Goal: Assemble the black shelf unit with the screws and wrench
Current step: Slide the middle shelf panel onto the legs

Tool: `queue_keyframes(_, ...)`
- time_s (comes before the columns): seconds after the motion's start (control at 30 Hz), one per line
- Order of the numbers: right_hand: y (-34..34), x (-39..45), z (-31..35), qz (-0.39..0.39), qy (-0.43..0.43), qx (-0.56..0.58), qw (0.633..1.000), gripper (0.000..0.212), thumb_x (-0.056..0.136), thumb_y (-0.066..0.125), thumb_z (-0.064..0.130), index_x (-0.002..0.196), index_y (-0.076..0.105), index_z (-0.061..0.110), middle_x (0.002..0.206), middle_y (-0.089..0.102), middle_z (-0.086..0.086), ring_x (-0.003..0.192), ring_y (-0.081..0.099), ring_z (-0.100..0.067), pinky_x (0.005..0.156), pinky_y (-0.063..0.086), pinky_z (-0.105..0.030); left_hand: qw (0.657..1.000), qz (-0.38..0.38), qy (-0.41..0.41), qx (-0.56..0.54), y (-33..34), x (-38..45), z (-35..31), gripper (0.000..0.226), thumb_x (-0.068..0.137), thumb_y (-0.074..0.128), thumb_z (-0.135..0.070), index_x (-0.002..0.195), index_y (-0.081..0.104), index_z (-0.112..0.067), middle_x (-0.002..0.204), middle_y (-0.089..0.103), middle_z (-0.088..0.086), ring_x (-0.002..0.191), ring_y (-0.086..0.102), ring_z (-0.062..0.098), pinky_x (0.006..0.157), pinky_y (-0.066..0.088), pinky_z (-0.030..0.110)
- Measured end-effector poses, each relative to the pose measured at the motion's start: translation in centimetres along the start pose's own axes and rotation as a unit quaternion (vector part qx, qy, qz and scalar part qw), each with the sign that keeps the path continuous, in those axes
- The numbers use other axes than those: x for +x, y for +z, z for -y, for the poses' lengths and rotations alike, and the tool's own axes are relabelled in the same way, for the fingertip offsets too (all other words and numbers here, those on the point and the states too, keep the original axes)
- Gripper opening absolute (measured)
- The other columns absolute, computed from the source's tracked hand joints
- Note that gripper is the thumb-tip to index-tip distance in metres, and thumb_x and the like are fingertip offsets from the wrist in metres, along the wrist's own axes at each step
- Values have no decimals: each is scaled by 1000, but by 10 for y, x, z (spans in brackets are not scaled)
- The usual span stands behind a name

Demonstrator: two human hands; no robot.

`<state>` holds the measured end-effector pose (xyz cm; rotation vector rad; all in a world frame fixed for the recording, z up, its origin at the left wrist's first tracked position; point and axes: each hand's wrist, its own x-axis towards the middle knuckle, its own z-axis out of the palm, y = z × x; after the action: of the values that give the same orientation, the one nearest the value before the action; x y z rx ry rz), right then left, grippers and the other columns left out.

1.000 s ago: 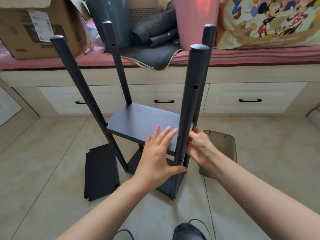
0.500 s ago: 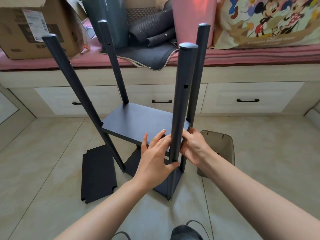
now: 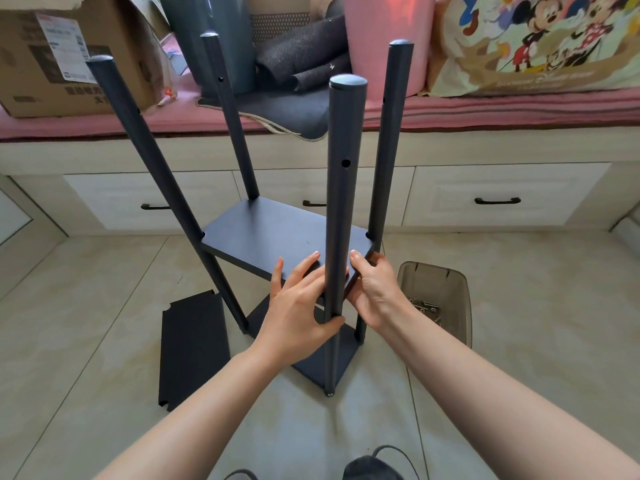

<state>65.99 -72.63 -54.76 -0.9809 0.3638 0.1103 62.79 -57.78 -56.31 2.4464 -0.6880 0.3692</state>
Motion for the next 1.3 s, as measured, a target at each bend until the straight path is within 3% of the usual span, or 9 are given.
queue_keyframes(0.13, 1, 2, 3, 5, 7, 14, 1000, 32, 103, 47, 10, 134, 45, 2, 126, 62, -23, 110, 66, -38, 93, 53, -57, 1000, 6, -3, -26, -5, -3, 0, 68, 79, 83, -30, 141, 54, -29, 150, 32, -29, 153, 12, 8, 124, -4, 49)
queue_keyframes(0.23, 1, 4, 2, 6, 13, 14, 1000, 30, 102, 49, 9, 132, 48, 3, 126, 63, -22, 110, 66, -37, 92, 54, -56, 973, -72, -102, -192, -12, -16, -5, 73, 78, 80, -38, 144, 49, -38, 157, 34, -23, 151, 12, -1, 124, 11, 30)
queue_keyframes(0.3, 1, 5, 2, 2, 19, 15, 1000, 31, 101, 51, 9, 132, 48, 4, 127, 62, -21, 110, 66, -36, 90, 55, -55, 894, -195, -256, -311, -18, -20, -7, 65, 81, 77, -44, 138, 47, -44, 150, 38, -26, 145, 27, -2, 111, 28, 17)
queue_keyframes(0.37, 0, 6, 2, 4, 25, 12, 1000, 30, 101, 52, 9, 131, 49, 4, 127, 63, -20, 110, 66, -36, 88, 56, -54, 796, -228, -394, -398, -22, -9, -6, 64, 85, 78, -38, 138, 41, -43, 150, 36, -14, 141, 38, 10, 106, 36, 27)
queue_keyframes(0.5, 0, 6, 4, 9, 31, 7, 999, 29, 100, 53, 9, 129, 52, 3, 125, 65, -20, 109, 67, -35, 89, 56, -53, 672, -251, -418, -558, -24, 19, -6, 89, 86, 75, -3, 149, 22, -37, 144, 43, 9, 118, 61, 23, 87, 58, 32)
queue_keyframes(0.57, 0, 6, 4, 10, 27, 9, 1000, 28, 100, 52, 8, 128, 53, 3, 124, 66, -19, 109, 67, -35, 87, 57, -51, 657, -265, -419, -569, -21, 21, -5, 97, 86, 70, 8, 149, 16, -41, 139, 47, 12, 112, 64, 28, 74, 60, 32)
queue_keyframes(1.07, -9, 4, -1, 17, 30, -17, 999, 30, 100, 54, 10, 130, 51, 8, 126, 63, -18, 110, 66, -34, 85, 58, -54, 629, -210, -404, -631, -15, 6, 0, 110, 92, 62, 9, 155, -7, -49, 126, 59, 0, 107, 71, 26, 67, 62, 36)
queue_keyframes(1.17, -12, 3, -2, 22, 29, -10, 999, 31, 100, 54, 10, 131, 50, 8, 126, 63, -18, 111, 65, -35, 88, 56, -55, 595, -223, -414, -652, -11, 7, 2, 109, 91, 62, 10, 156, -8, -43, 130, 61, 10, 103, 72, 27, 69, 63, 39)
queue_keyframes(1.3, -10, 2, -1, 13, 37, 13, 999, 31, 101, 53, 11, 131, 50, 6, 126, 64, -18, 112, 65, -35, 92, 54, -55, 574, -188, -411, -683, -11, 9, -4, 57, 95, 57, 5, 148, 38, -3, 130, 64, 20, 105, 71, 29, 80, 62, 36)
